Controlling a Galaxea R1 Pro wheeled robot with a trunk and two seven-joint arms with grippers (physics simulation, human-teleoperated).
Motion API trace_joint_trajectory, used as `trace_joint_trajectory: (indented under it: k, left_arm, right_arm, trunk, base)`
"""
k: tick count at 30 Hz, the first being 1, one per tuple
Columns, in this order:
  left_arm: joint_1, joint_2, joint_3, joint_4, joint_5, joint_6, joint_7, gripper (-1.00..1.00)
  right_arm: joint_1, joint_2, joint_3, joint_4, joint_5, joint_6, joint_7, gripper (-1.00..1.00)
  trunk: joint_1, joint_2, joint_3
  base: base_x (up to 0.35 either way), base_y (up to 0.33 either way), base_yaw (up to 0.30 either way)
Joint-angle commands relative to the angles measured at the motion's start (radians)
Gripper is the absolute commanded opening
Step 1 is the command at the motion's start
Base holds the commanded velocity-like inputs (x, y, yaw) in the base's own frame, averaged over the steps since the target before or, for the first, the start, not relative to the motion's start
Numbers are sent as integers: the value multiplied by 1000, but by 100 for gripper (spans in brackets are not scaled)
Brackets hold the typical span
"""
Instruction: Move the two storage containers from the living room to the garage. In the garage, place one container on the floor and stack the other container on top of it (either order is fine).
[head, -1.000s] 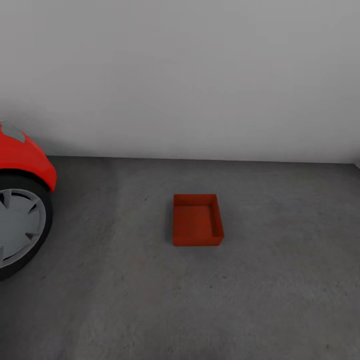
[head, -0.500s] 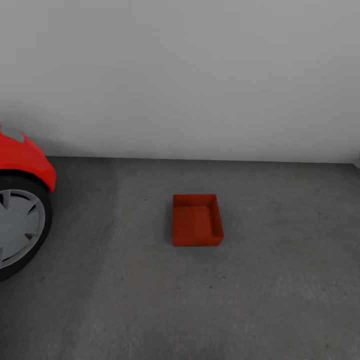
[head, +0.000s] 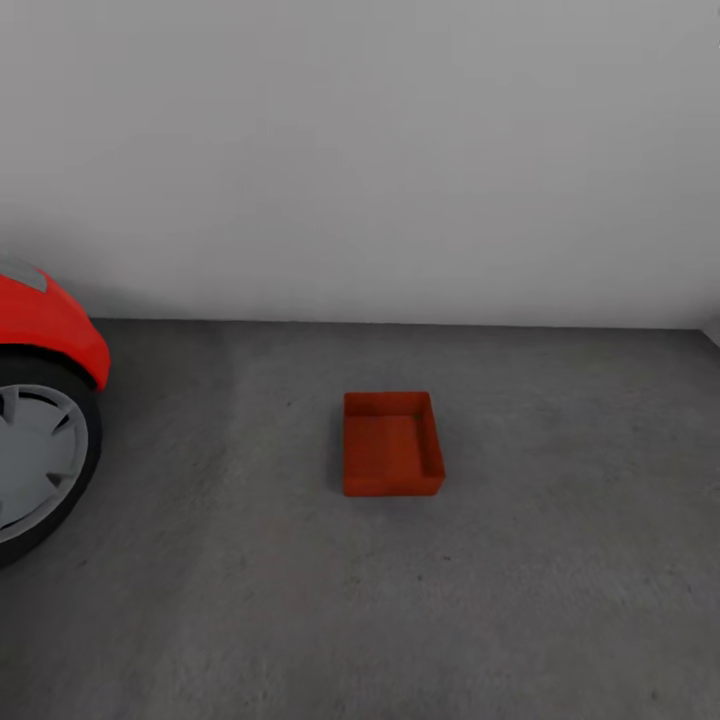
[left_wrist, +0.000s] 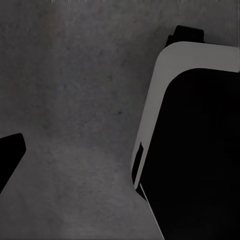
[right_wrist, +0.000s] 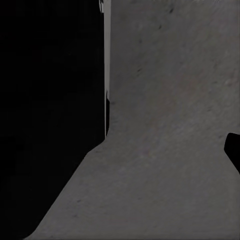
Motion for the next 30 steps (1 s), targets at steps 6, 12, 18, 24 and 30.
trace_joint_trajectory:
  k: [6,12,18,24,30]
  left_arm:
    - [0,0,-9,0,9,2,2,100]
    - [0,0,-9,1,10,2,2,100]
    - [0,0,-9,0,9,2,2,100]
    - [0,0,-8,0,10,2,2,100]
    - [0,0,-8,0,9,2,2,100]
  right_arm:
    - [5,9,9,3,-10,-7,-1,100]
    - [6,12,9,3,-10,-7,-1,100]
    - [6,13,9,3,-10,-8,-1,100]
    - [24,14,9,2,-9,-14,-2,100]
    - [46,20,9,2,-8,-17,-2,100]
  trunk:
    - [0,0,9]
    - [0,0,19]
    - [0,0,28]
    - [0,0,38]
    - [0,0,48]
  base:
    - [0,0,0]
    - [0,0,0]
    - [0,0,0]
    - [0,0,0]
    - [0,0,0]
